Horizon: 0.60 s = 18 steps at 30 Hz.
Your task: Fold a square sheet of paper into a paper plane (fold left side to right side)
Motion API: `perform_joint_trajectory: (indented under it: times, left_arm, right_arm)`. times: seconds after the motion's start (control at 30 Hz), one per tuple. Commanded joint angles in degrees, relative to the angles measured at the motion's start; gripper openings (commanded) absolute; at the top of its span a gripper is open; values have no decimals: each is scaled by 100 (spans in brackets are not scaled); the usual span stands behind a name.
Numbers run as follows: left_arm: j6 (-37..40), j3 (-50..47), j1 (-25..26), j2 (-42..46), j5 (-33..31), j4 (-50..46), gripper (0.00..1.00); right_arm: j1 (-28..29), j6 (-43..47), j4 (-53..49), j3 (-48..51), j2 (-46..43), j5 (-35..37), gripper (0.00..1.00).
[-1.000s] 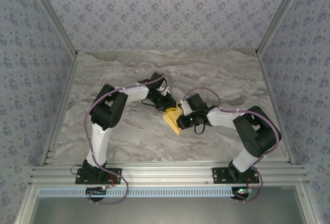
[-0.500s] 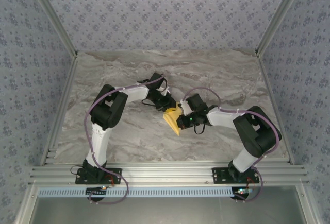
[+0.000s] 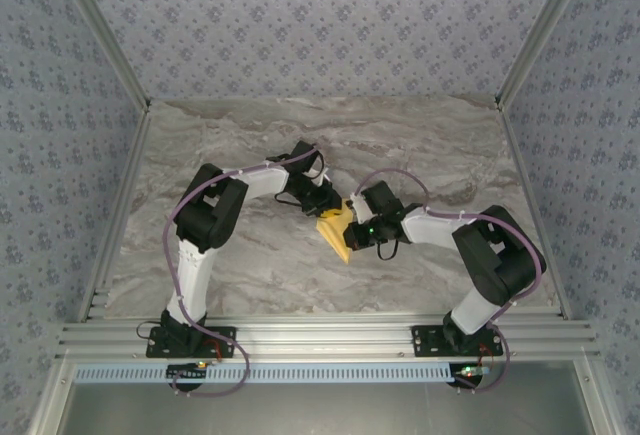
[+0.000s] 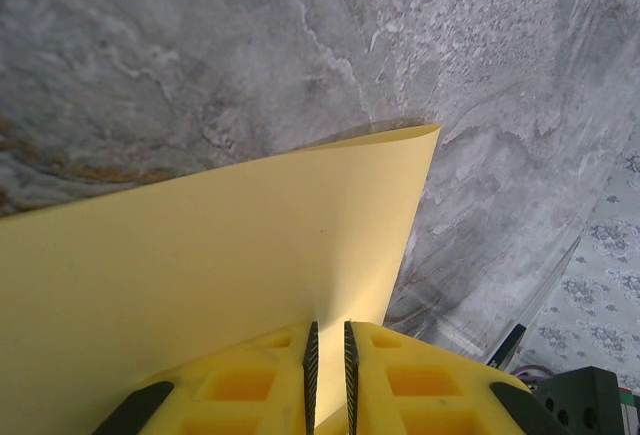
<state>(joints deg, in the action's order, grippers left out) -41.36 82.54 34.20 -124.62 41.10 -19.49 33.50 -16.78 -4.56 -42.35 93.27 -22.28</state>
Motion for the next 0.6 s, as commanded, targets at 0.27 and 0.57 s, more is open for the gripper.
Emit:
perform_joint_trajectory:
  times: [0.27, 0.57]
  left_arm:
    - [78, -133, -1, -54, -252, -442, 17]
    - [76, -157, -1, -45, -251, -424, 17]
  right_arm:
    - [-36, -46, -211, -243, 110, 13, 0]
    - [-36, -21, -277, -220, 263, 108, 0]
